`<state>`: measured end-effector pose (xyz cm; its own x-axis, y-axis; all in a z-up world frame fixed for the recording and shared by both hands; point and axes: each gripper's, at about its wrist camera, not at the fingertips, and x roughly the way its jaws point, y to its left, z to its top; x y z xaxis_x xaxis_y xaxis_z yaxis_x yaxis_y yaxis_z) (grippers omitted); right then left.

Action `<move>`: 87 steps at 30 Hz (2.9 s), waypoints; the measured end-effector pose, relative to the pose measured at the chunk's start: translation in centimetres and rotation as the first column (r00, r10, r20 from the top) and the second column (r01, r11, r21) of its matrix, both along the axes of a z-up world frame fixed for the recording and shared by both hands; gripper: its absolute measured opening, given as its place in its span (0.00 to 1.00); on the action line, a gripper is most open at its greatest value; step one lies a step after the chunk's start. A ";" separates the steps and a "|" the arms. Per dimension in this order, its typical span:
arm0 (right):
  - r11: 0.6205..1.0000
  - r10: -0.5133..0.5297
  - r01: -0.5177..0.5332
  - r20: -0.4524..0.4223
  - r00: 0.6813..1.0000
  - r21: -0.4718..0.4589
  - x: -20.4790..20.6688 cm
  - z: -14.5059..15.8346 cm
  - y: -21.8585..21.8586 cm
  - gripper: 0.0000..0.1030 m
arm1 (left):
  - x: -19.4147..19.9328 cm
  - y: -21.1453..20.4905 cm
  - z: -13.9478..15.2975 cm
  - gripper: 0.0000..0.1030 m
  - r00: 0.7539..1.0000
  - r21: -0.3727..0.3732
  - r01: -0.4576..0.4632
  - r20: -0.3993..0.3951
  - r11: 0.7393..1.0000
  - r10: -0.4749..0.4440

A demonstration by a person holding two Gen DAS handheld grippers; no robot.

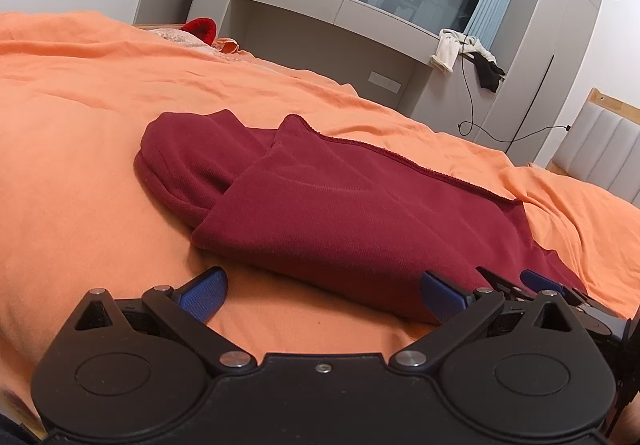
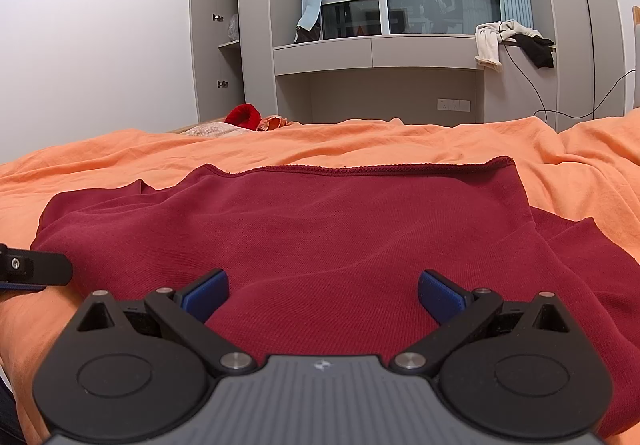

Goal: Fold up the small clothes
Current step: 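Grasp the sweater's side edge with the left gripper, then lift the side with the left gripper, fold it over the sweater, open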

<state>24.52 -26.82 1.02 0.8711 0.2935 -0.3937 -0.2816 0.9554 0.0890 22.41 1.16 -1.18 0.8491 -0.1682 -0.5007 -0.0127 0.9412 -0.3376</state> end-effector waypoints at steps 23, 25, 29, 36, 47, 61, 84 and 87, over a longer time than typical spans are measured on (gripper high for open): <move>1.000 0.000 0.000 0.001 1.000 0.003 -0.1 0.0 0.0 1.00 | 9.4 2.5 0.6 0.99 0.996 -0.135 -0.033 -0.092 0.990 0.021; 1.000 -0.005 0.005 0.006 1.000 -0.006 -0.2 0.1 0.2 1.00 | 9.2 2.5 0.5 0.99 0.996 -0.127 -0.027 -0.085 0.992 0.016; 0.999 -0.036 0.039 0.060 0.998 -0.033 -1.1 0.9 0.9 1.00 | 8.9 2.5 0.5 0.99 0.996 -0.138 -0.036 -0.082 0.990 0.025; 0.999 -0.002 0.004 0.070 0.998 -0.038 -0.9 2.0 3.3 1.00 | 8.3 2.1 0.2 0.99 0.997 -0.109 -0.029 -0.073 0.994 0.021; 0.997 -0.015 0.018 0.046 0.999 -0.072 -0.8 0.5 4.2 1.00 | 7.8 2.3 0.0 0.90 0.997 -0.108 -0.062 -0.058 0.992 0.056; 0.999 -0.029 0.031 0.068 0.997 -0.029 -2.0 2.6 1.1 1.00 | 8.1 1.7 1.0 0.28 0.989 -0.038 -0.147 0.009 0.988 0.147; 0.835 -0.487 0.440 0.070 0.871 0.329 -4.8 5.7 -17.6 1.00 | 9.3 -21.0 9.2 0.14 0.895 0.347 0.342 0.162 0.873 -0.415; 0.785 -0.550 0.504 0.029 0.835 0.361 -4.6 5.3 -20.2 1.00 | 8.0 -23.8 7.2 0.15 0.859 0.385 0.428 0.106 0.818 -0.500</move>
